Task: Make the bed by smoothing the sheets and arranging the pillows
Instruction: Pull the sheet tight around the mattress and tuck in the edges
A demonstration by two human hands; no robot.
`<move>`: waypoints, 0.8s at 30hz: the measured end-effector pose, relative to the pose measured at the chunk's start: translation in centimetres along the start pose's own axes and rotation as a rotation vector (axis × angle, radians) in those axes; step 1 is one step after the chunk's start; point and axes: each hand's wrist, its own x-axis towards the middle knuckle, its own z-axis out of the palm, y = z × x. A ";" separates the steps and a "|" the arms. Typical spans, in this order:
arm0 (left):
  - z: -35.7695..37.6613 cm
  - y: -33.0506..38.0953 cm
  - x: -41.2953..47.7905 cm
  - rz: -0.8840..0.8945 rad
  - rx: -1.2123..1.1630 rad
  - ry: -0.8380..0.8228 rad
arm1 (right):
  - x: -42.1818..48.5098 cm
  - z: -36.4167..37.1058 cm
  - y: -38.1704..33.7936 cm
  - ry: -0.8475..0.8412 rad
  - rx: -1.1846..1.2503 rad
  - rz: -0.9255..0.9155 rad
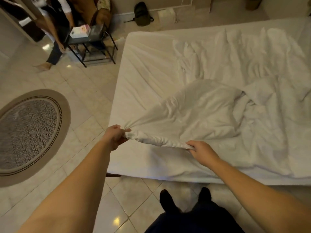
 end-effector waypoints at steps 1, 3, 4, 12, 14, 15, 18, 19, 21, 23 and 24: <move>-2.0 0.1 0.5 0.016 -0.001 0.030 | 0.4 0.8 -1.2 -0.015 0.010 -0.007; -5.5 0.3 0.9 0.041 0.011 0.083 | 1.2 2.3 -3.4 -0.059 0.030 -0.024; -7.2 0.1 1.1 0.048 0.027 0.106 | 1.7 3.1 -4.5 -0.083 0.032 -0.040; -15.6 -3.6 3.6 0.077 0.110 0.240 | 4.4 9.4 -9.8 -0.189 -0.066 -0.056; -17.1 -3.5 5.1 0.095 0.154 0.216 | 4.7 10.9 -10.8 -0.188 -0.059 -0.018; -17.9 -3.4 6.0 0.103 0.183 0.204 | 5.0 11.6 -11.3 -0.189 -0.056 -0.010; -20.8 -3.0 9.6 0.111 0.268 0.173 | 6.0 14.4 -13.4 -0.202 -0.039 -0.008; -21.8 -2.9 11.1 0.106 0.284 0.158 | 6.4 15.6 -14.2 -0.206 -0.033 0.002; -24.3 -2.8 14.4 0.095 0.319 0.140 | 7.8 18.5 -16.0 -0.200 -0.032 0.026; -26.3 -3.3 16.5 0.096 0.356 0.136 | 8.4 20.7 -17.4 -0.215 -0.048 0.059; -27.7 -3.7 17.8 0.098 0.381 0.141 | 9.0 22.2 -18.2 -0.240 -0.045 0.064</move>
